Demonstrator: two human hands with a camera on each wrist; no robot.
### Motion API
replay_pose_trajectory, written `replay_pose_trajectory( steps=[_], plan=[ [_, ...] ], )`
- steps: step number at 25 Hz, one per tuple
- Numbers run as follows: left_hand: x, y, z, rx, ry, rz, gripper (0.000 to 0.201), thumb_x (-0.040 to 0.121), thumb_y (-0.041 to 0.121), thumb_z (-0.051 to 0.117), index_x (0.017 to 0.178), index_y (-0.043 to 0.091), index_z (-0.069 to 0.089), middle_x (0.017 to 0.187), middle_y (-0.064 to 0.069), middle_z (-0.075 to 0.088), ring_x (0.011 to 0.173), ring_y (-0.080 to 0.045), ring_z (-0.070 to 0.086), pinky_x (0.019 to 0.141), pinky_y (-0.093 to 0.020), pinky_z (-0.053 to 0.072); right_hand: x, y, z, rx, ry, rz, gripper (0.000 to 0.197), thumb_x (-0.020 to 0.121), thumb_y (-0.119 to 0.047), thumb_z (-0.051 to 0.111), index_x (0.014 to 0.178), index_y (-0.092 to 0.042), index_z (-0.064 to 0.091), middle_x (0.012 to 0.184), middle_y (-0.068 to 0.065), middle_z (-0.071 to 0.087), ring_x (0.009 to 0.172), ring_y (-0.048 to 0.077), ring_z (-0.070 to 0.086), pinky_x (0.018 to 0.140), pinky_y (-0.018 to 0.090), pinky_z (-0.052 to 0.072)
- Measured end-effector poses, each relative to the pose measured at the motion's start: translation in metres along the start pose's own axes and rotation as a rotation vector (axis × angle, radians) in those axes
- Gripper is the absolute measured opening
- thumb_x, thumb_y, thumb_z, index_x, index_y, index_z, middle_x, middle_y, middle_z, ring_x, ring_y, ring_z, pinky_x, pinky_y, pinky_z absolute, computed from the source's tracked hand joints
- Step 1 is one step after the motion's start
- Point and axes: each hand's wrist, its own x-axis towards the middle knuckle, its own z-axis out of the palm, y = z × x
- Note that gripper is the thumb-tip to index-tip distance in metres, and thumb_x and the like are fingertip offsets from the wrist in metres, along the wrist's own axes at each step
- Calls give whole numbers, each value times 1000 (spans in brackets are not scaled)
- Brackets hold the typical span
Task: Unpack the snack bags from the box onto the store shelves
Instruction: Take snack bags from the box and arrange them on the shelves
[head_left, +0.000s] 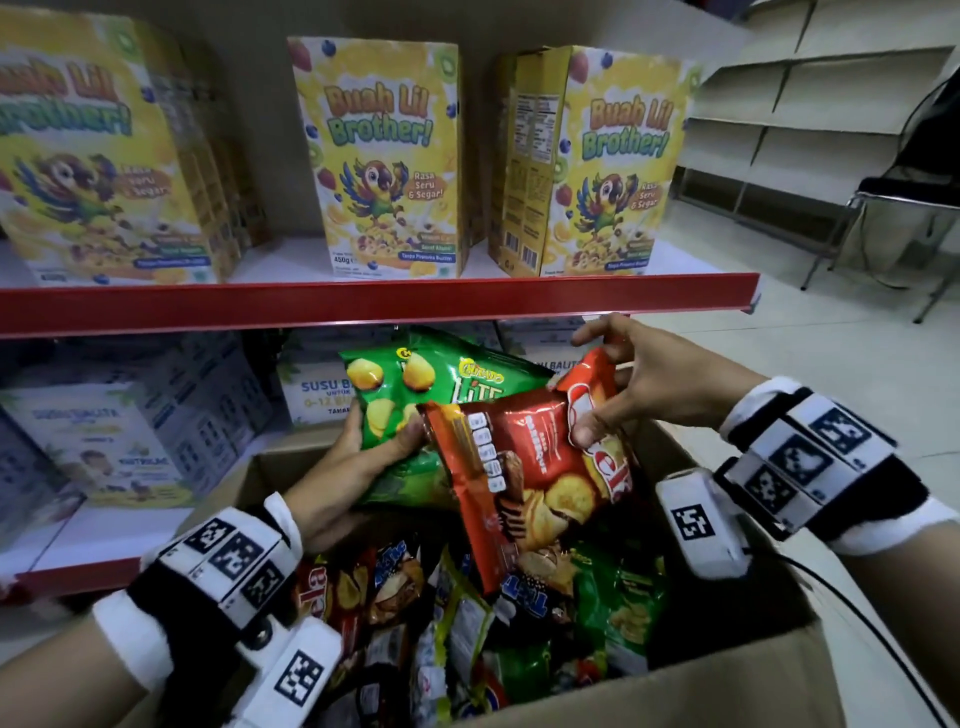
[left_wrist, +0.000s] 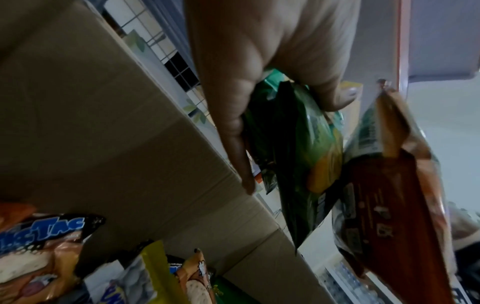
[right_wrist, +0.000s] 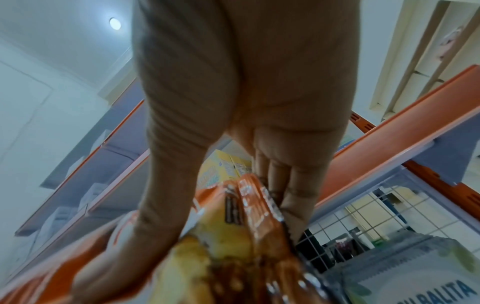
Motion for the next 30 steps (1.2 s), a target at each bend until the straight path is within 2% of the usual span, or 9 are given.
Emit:
replay_pose_trajectory(
  steps=[6,9,13,16,19,22,26,28,30],
  plan=[
    [0,-4,10,20,-33,-56,132,25,47,95,137,48,25,114,0,70,100,-23,69,71,-33,59,-6,-16,7,-255,-39,-97,124,47,-23,92,145,-39,18,134,-2,49,108,6,50,79,20,45],
    [1,-3,11,-19,23,-55,107,49,37,86,133,49,20,96,5,75,88,-20,72,63,-33,59,-6,-19,18,-209,5,-172,129,50,-33,90,147,-41,6,123,-8,53,101,-5,53,76,7,42],
    [-2,1,10,-98,116,-55,120,54,42,76,141,52,-4,101,0,64,73,-18,73,50,-34,56,-2,-12,39,-102,322,-102,131,36,-74,71,148,-37,13,142,-3,44,125,16,47,102,39,44],
    [-2,3,12,-146,155,5,104,61,38,71,143,47,8,115,-3,64,88,-23,72,57,-36,59,4,0,48,-50,352,40,137,32,-90,58,148,-42,1,145,-5,41,122,22,52,90,32,49],
    [-1,1,15,-159,177,80,94,56,39,81,134,43,29,124,1,63,105,-24,67,74,-40,59,9,5,48,267,292,55,142,32,-73,77,147,-44,-1,142,1,46,113,23,60,88,44,54],
    [1,2,15,-117,195,173,94,61,34,76,140,42,25,131,4,59,115,-19,61,94,-44,51,13,2,45,534,344,15,152,23,-50,91,149,-36,7,131,11,57,102,25,67,89,48,54],
    [3,7,17,-104,192,265,93,58,37,78,136,46,28,131,4,60,112,-17,64,94,-44,51,10,-10,41,763,368,-48,101,39,-29,93,128,-11,50,100,9,74,81,26,73,64,38,58],
    [7,12,19,-96,210,318,85,56,39,79,127,49,34,128,6,61,112,-16,64,95,-46,51,9,-16,39,724,377,-99,67,48,-31,90,107,-16,62,92,4,76,79,25,74,64,35,58],
    [13,18,20,-90,236,374,84,56,39,79,127,46,36,124,8,63,111,-14,64,96,-46,50,12,-20,39,748,410,-155,59,52,-33,86,104,-19,62,92,1,76,79,22,74,62,30,58]
  ],
)
